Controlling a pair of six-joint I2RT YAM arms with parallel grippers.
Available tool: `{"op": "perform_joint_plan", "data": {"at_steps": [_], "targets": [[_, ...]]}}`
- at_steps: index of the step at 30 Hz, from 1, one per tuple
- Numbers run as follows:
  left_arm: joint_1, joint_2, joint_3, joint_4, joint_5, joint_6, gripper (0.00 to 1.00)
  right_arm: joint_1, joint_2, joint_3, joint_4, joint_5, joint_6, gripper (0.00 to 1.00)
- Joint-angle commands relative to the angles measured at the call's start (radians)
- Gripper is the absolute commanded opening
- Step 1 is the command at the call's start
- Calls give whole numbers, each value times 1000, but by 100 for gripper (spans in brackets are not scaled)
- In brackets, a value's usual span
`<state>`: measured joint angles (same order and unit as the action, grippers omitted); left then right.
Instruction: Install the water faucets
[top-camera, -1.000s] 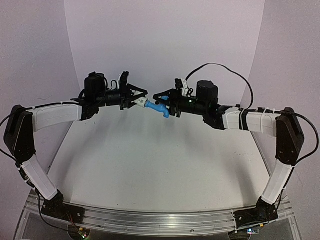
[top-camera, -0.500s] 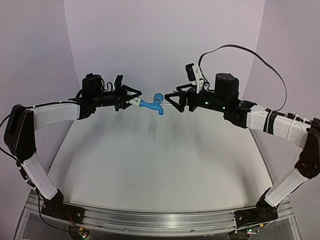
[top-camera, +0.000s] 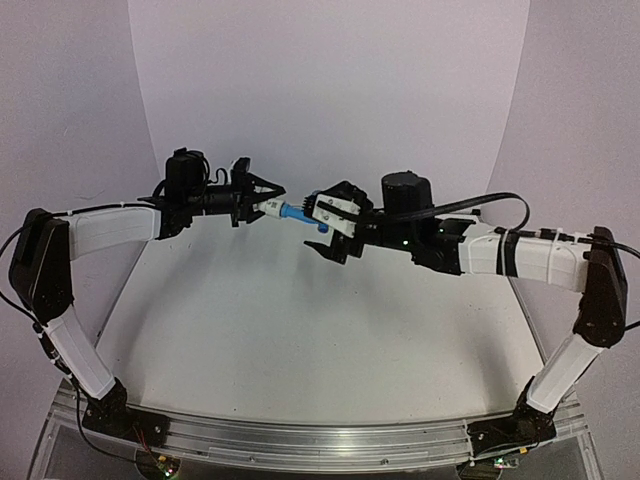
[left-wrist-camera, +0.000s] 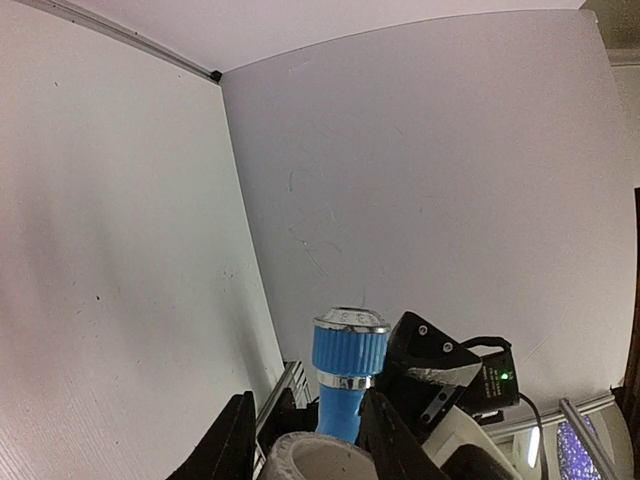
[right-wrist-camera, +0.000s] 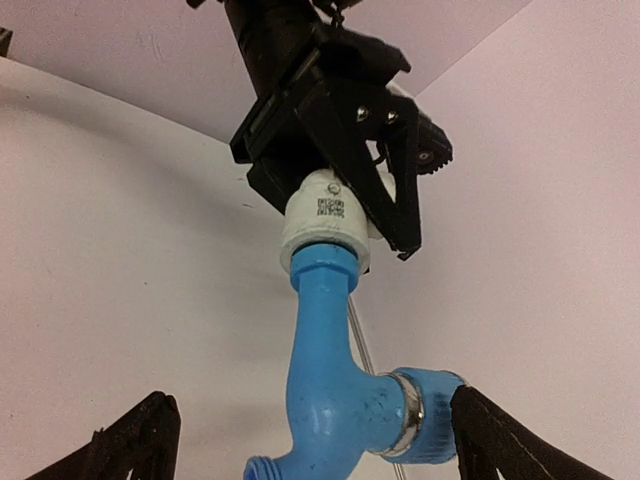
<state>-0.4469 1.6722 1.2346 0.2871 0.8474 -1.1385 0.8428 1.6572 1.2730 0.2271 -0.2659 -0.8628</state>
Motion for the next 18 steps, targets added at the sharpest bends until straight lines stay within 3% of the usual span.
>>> {"op": "perform_joint_plan", "data": {"at_steps": [1, 3, 7, 11, 13, 18], "targets": [[-3, -12, 10, 52, 46, -23, 0, 29, 42, 70, 94, 177, -76, 88], [-3, -9, 14, 52, 50, -18, 0, 29, 38, 59, 129, 168, -49, 79], [-4, 0, 28, 51, 60, -5, 0, 29, 57, 81, 138, 176, 71, 46], [-3, -4, 34, 52, 47, 37, 0, 25, 65, 106, 89, 93, 334, 9], [-4, -10, 33, 52, 26, 66, 0, 0, 64, 129, 47, -46, 580, 0], [-3, -32, 24, 52, -44, 190, 0, -123, 121, 161, 189, -495, 1439, 0]]}}
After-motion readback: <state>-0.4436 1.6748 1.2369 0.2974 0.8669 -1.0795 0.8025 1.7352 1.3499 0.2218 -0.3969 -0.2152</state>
